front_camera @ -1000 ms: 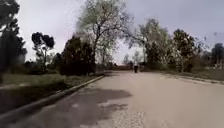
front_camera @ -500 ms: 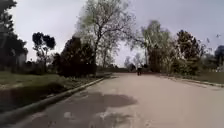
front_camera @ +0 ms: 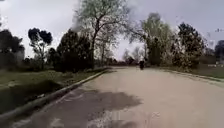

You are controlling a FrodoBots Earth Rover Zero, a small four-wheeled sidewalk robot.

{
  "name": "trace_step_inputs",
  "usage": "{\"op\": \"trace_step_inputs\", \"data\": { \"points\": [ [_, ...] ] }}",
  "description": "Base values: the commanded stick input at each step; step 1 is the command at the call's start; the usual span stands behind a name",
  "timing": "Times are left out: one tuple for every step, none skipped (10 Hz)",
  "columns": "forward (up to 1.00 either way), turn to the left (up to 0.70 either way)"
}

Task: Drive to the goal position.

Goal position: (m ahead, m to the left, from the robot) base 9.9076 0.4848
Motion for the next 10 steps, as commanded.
{"op": "trace_step_inputs", "data": {
  "points": [
    [0.7, 0.0],
    [0.7, 0.0],
    [0.7, 0.0],
    [0.7, 0.0],
    [0.7, 0.0],
    [0.7, 0.0],
    [0.7, 0.0],
    [0.7, 0.0],
    [0.7, 0.0],
    [0.7, 0.0]
  ]
}}
